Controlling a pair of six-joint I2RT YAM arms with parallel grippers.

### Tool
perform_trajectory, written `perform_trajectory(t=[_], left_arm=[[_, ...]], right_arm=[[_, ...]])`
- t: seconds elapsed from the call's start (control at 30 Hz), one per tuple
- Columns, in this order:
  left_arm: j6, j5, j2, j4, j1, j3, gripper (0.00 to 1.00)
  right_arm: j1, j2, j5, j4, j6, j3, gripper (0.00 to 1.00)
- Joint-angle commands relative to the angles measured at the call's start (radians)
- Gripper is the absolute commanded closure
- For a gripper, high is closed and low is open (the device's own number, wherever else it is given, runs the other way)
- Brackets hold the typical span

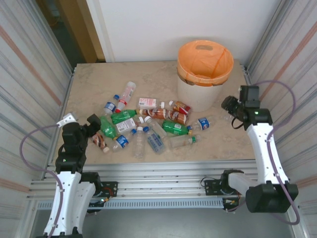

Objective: Put the plastic bottles in the bin

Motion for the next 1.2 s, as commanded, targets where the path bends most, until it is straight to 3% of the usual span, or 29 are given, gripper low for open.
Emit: perform_trajectory(t=[0.0, 0.17, 0.4, 0.77, 0.97, 1.17], left_arm=[[-0.014, -0.004, 0.009, -0.032, 0.009, 0.043, 0.01], [-0.013, -0.005, 0.029, -0.069, 0.009, 0.070, 0.01], [-0.004, -0.011, 0.035, -0.105, 0.009, 0.087, 0.01], [-0.003, 0.008, 0.041, -0.115, 0.008, 0.085, 0.01], [-0.007, 0.004, 0.035, -0.131, 0.008, 0.075, 0.01], [-0.001, -0.007, 0.041, -0.153, 0.009, 0.080, 0.01]], right_arm=[[-0.002, 0.007, 0.008, -0.039, -0.060, 0.151, 0.69], [0.007, 0.115, -0.057, 0.031, -0.089, 0.374, 0.71], [0.021, 0.381, -0.198, 0.119, -0.123, 0.649, 0.73], [0.101, 0.758, -0.227, 0.080, -0.255, 1.027, 0.74], [0.136, 0.908, -0.234, -0.007, -0.331, 1.149, 0.72], [0.152, 0.982, -0.252, -0.050, -0.379, 1.153, 0.66]])
